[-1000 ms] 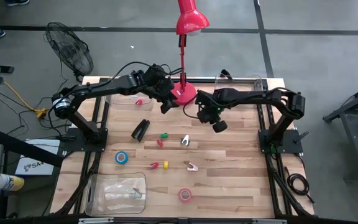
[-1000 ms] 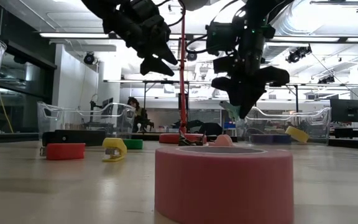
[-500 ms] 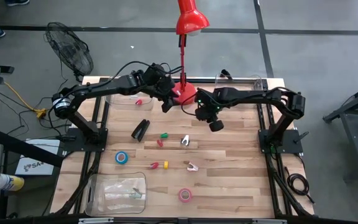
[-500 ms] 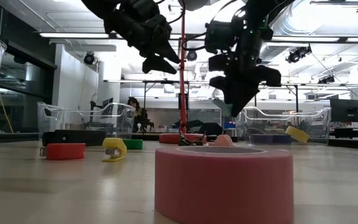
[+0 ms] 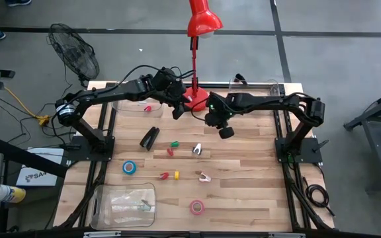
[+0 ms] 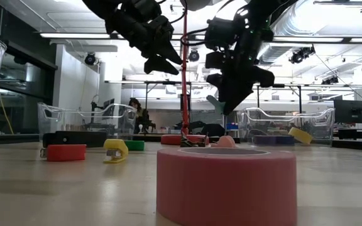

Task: Pick and place Stapler, Stapler remover, tape
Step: Put the light blue stapler remover into the bottom transparent bin

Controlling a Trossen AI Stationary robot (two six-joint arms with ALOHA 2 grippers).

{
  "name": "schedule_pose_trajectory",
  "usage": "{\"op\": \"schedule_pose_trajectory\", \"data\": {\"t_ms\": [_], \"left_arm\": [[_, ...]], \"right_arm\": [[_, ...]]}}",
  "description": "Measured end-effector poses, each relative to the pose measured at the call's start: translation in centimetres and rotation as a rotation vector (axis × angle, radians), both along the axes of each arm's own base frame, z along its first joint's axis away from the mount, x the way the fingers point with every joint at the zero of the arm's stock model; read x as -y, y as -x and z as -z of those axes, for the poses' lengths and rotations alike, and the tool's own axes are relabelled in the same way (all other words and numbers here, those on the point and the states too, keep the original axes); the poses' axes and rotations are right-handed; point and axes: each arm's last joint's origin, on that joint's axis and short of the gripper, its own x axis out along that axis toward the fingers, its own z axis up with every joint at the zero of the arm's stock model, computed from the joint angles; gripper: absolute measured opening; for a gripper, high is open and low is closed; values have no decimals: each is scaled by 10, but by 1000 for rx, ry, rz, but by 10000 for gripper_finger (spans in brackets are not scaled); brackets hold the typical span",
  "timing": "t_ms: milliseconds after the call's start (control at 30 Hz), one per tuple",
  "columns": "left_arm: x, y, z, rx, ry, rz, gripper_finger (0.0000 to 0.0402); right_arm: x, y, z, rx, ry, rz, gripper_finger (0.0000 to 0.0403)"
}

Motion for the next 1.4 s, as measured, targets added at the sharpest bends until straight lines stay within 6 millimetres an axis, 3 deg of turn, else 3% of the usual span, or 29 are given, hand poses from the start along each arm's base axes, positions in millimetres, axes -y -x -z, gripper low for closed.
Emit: {"op": "schedule_pose_trajectory", "data": {"t_ms": [300, 600, 1033, 1400], "left_arm": [[-1, -2, -3, 29, -16, 0, 224], [-2, -5, -8, 91, -117, 44, 224], [-2, -8, -14, 162, -250, 166, 224], [-3, -8, -15, 158, -298, 152, 209]], "right_arm": [[9, -5, -9, 56, 34, 26, 99], [29, -14, -46, 188, 26, 84, 99], [34, -24, -86, 320, -14, 145, 99], [34, -25, -93, 349, -38, 141, 99]]}}
